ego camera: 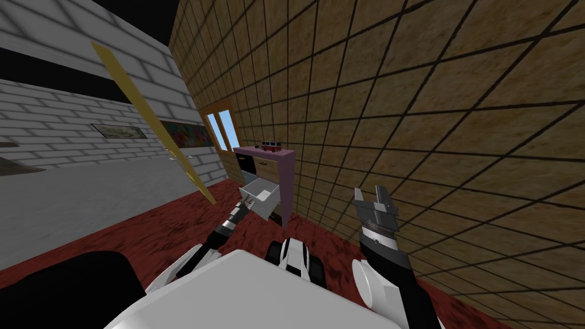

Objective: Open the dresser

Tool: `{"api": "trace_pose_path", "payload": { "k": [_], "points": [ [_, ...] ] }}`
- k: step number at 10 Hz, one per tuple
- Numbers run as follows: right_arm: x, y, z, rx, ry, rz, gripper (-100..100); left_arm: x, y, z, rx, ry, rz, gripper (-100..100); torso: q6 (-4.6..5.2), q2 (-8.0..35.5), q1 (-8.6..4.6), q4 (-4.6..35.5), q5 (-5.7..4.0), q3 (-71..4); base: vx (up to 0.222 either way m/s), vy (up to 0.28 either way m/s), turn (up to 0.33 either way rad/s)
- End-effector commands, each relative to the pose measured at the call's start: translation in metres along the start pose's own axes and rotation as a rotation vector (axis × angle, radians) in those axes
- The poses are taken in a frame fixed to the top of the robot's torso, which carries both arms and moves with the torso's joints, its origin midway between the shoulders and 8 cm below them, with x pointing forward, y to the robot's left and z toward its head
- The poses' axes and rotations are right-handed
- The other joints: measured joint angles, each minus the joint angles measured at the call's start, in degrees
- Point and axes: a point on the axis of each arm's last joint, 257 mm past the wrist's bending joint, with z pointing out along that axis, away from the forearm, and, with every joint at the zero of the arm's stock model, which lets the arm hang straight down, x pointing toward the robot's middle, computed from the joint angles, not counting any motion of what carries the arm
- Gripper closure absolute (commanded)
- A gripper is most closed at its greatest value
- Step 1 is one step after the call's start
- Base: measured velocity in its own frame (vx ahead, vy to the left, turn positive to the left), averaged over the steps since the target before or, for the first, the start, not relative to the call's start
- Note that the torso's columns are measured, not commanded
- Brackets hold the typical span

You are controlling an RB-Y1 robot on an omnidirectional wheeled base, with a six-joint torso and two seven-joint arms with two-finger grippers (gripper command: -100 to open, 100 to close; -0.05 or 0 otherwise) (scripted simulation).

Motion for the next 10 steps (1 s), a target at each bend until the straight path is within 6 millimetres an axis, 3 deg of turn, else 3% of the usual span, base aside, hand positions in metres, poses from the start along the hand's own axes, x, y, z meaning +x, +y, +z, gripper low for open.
{"api": "trace_pose_path", "payload": {
  "k": [1, 4, 5, 6, 10],
  "points": [
    [0.000, 0.000, 0.000, 0.000, 0.000, 0.000, 0, -0.002, -0.016, -0.002, 0.004, 0.012, -0.005, -100, -0.04, 0.3, 0.10, 0.0, 0.05, 0.2, 0.052, -0.017, 0.033],
    [0.000, 0.000, 0.000, 0.000, 0.000, 0.000, 0, -0.003, -0.033, -0.006, 0.002, 0.027, -0.011, -100, -0.14, 0.6, -0.06, 0.3, -0.15, 0.3, 0.032, -0.030, 0.033],
    [0.000, 0.000, 0.000, 0.000, 0.000, 0.000, 0, -0.003, -0.022, -0.008, -0.015, 0.019, -0.011, -100, -0.13, 0.6, -0.14, 0.3, -0.26, 0.3, 0.015, -0.011, 0.011],
    [0.000, 0.000, 0.000, 0.000, 0.000, 0.000, 0, -0.004, -0.021, -0.009, -0.019, 0.017, -0.013, 0, -0.08, 0.6, -0.13, 0.3, -0.17, 0.3, 0.005, 0.001, -0.001],
    [0.000, 0.000, 0.000, 0.000, 0.000, 0.000, 0, -0.005, -0.017, -0.011, -0.032, 0.011, -0.012, 0, -0.07, 0.4, -0.02, 0.1, -0.02, 0.2, 0.000, 0.000, 0.000]
  ]
}}
